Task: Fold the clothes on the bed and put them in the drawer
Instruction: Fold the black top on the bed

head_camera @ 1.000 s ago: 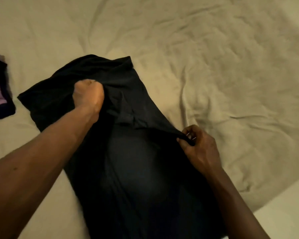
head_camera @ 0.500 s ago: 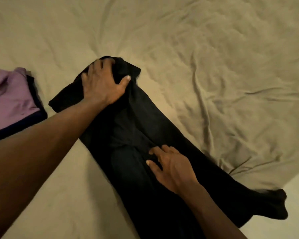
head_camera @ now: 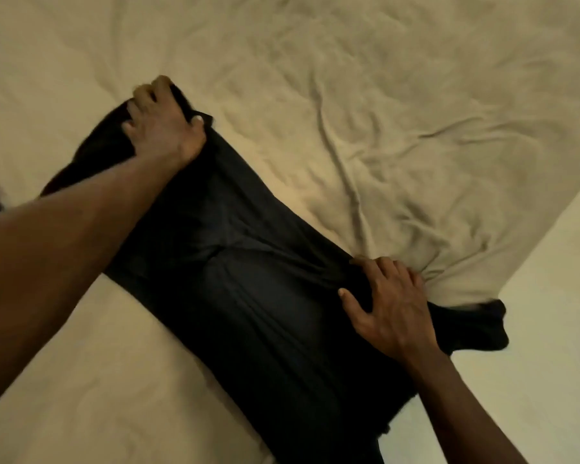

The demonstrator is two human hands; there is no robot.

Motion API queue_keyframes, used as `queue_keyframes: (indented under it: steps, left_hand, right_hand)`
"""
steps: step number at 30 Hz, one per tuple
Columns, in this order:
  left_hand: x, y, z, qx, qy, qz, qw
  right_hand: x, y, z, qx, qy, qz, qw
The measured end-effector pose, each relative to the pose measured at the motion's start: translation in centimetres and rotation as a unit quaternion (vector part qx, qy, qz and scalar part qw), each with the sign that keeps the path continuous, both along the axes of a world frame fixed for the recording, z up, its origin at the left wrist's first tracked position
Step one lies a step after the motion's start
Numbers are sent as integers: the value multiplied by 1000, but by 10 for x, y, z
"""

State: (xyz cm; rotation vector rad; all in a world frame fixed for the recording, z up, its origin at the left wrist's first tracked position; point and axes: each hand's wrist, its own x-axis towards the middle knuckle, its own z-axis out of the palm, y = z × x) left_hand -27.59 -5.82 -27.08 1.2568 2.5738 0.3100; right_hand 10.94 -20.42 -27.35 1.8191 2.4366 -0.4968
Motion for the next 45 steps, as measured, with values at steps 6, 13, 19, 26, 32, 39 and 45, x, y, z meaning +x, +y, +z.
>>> queue_keyframes:
  steps: [6,13,19,26,32,39,45]
  left_hand:
    - [137,-124,-4,136,-61,-415,898]
    - [217,-178,-28,51,-23,-528,848]
    - [210,-184,-27,40,11,-532,846]
    - [197,-204,-10,2,42,-584,811]
    - [231,-211,-4,-55,28,-621,781]
    - [252,-215,22,-15,-8,-659,752]
    - [261,-244,22,-27,-32,-676,736]
  right_hand:
    - [90,-17,29,-45,-36,-47,997]
    - [148,-34,39,-58,-63,-48,995]
    - [143,-101,58,-82,61,122,987]
    - [144,-95,9,-140,191,-342,909]
    - [140,-88,-7,-188,294,-367,862]
    - [156,-93,1,-31,297,-393,870]
    - [147,-102,-2,24,236,-398,886]
